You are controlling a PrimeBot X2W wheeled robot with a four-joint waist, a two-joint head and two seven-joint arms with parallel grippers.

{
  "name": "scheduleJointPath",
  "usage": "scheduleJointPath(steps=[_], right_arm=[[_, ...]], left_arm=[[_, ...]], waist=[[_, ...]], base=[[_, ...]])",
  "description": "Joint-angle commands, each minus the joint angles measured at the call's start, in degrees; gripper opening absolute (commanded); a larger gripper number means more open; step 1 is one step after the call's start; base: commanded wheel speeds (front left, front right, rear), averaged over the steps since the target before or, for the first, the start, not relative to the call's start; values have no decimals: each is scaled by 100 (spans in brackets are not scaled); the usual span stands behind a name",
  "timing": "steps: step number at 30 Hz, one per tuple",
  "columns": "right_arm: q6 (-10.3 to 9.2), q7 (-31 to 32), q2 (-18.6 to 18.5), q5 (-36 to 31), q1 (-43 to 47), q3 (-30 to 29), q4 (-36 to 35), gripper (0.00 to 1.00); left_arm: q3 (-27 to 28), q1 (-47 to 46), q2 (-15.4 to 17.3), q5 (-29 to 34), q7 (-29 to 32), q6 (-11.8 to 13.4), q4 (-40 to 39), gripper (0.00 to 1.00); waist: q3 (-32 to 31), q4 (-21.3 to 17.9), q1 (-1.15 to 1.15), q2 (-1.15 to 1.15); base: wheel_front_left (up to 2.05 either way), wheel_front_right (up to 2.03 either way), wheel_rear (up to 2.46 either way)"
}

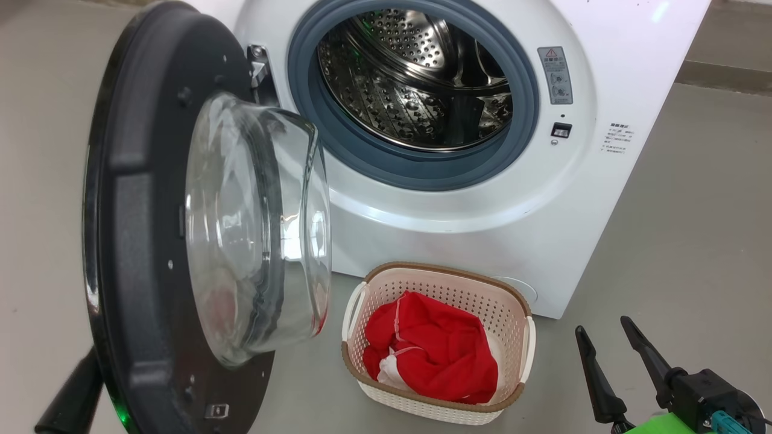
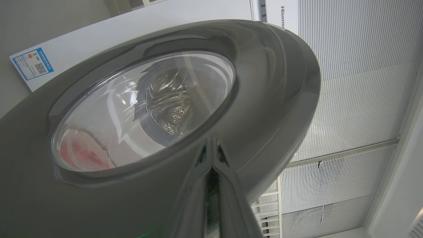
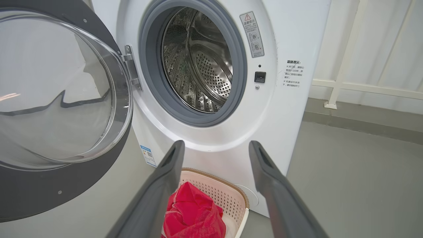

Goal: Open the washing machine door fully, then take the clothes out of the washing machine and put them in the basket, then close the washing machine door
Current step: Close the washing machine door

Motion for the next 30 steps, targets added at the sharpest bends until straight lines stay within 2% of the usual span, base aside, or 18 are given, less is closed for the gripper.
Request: scheduleJointPath(steps=[1,13,30], right_arm=[[2,-49,-73,76,-235,138,-124,100],[2,-69,-73,80,-254,156,-112,100],[2,-68,-73,60,-346,162,-160,100]], left_arm=[[137,-67,121,-33,94,-62,-187,0],[-124,151,107,-184,515,-131,-383,0],[-613,244,-10,-268,872,-272,-637,0]], waist=[[-2,-9,0,0],[8,-126,0,0],[186,-888,0,0]], base=[[0,0,0],[0,0,0],[0,0,0]])
